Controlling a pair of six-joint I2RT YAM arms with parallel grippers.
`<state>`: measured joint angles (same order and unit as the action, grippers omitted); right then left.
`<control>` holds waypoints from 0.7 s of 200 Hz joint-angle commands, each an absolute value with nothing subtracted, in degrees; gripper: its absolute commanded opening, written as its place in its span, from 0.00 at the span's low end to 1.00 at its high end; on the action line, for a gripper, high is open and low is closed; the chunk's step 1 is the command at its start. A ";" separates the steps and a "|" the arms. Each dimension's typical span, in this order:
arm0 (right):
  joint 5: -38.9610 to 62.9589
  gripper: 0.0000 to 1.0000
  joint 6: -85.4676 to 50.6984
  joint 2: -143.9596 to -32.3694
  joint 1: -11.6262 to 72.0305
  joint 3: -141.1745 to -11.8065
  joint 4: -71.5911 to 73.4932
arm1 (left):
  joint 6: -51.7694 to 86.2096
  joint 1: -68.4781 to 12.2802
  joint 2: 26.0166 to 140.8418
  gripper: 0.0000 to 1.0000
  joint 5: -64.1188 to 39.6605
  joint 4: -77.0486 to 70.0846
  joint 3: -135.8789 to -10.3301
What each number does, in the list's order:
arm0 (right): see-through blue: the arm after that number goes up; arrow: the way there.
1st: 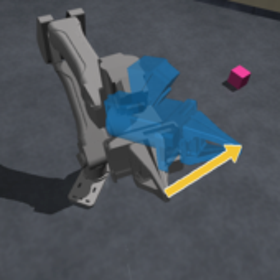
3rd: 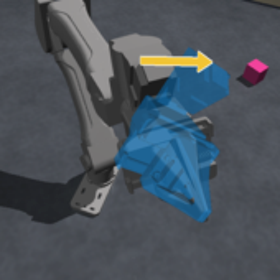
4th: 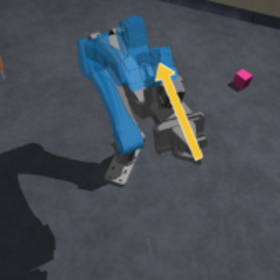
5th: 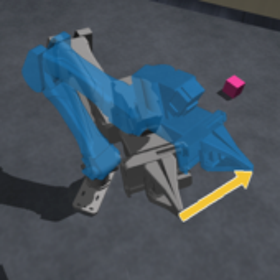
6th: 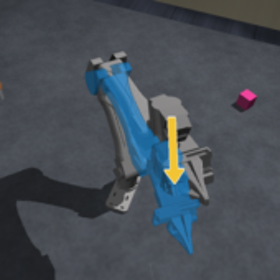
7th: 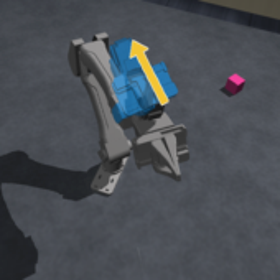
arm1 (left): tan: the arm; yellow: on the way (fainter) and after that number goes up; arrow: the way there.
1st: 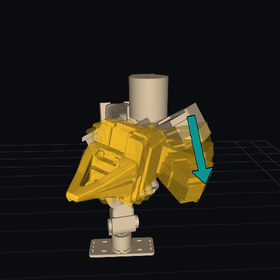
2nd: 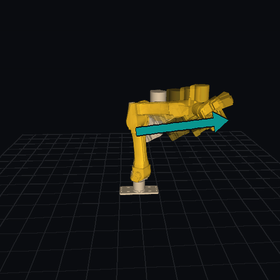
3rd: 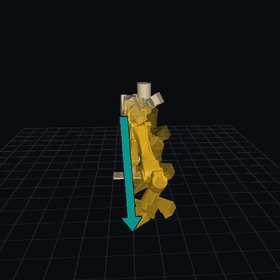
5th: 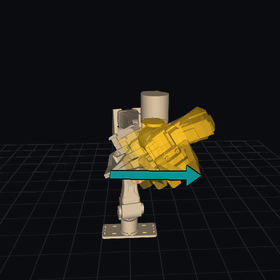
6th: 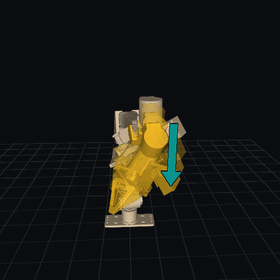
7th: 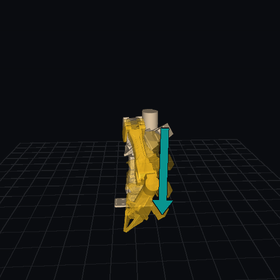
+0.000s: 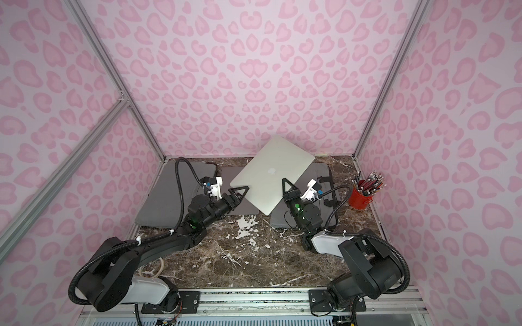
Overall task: Open the zippered laptop bag and take out the laptop
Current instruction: Adjust the laptop.
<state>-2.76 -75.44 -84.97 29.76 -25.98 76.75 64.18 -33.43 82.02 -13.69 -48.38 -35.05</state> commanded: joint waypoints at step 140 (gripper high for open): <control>0.08 0.00 -80.93 -88.83 31.04 -26.19 93.29 | 67.99 -33.40 85.01 0.07 -18.53 -59.91 -36.81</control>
